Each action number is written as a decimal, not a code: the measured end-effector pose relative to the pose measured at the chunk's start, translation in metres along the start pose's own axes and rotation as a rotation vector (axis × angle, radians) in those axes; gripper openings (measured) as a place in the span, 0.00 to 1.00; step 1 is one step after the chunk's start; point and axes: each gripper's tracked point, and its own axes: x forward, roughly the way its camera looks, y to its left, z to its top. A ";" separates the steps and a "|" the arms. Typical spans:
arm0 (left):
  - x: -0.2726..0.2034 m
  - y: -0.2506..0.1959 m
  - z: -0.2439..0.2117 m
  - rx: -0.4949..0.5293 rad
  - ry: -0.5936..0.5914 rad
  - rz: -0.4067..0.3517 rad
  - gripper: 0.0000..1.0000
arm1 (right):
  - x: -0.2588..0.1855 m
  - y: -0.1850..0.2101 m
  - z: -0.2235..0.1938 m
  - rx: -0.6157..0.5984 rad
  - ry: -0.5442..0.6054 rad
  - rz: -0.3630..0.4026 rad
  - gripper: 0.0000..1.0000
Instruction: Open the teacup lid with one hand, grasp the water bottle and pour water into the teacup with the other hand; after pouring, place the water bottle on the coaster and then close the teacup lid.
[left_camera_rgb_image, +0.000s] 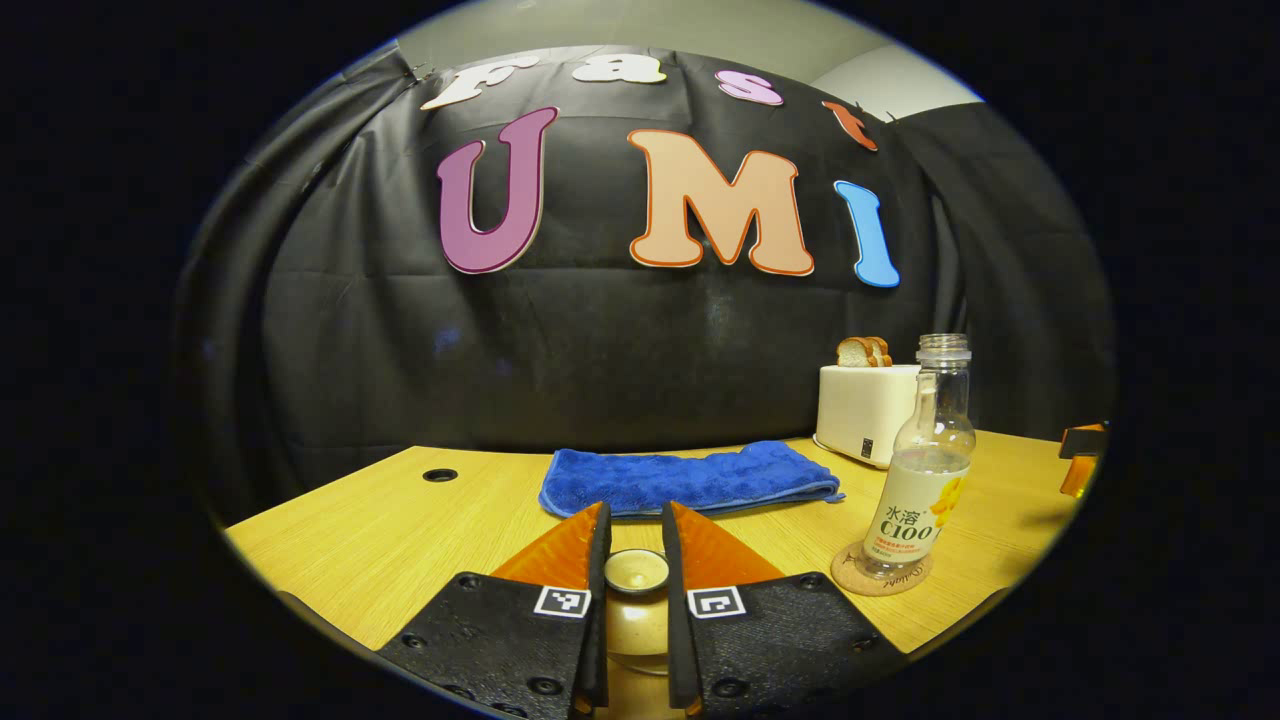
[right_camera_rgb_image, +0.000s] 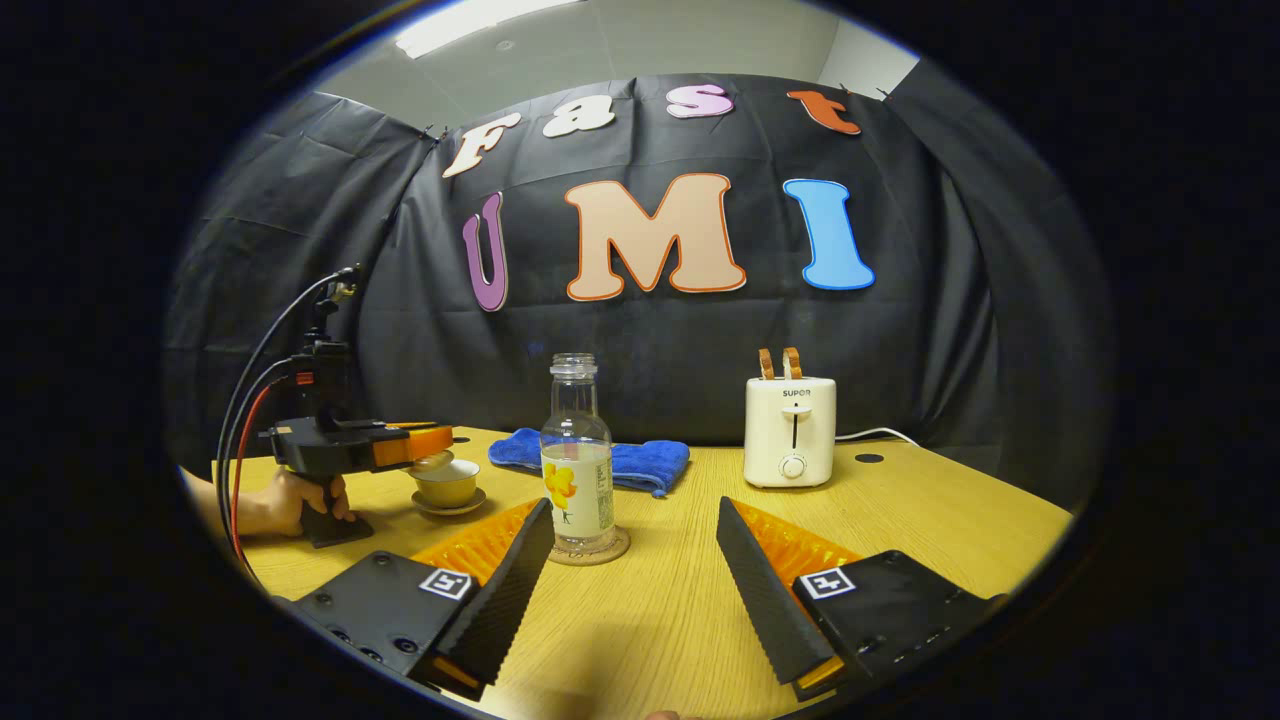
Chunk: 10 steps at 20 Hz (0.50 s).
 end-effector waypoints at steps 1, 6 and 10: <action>0.002 -0.003 0.000 0.003 0.003 -0.003 0.20 | -0.003 -0.001 -0.002 0.000 -0.001 0.001 1.00; 0.007 -0.007 -0.006 0.038 0.043 -0.005 0.20 | -0.011 -0.002 -0.003 0.000 0.002 0.005 0.99; 0.011 -0.014 -0.016 0.085 0.104 -0.018 0.21 | -0.013 -0.002 -0.002 0.001 0.002 0.010 0.99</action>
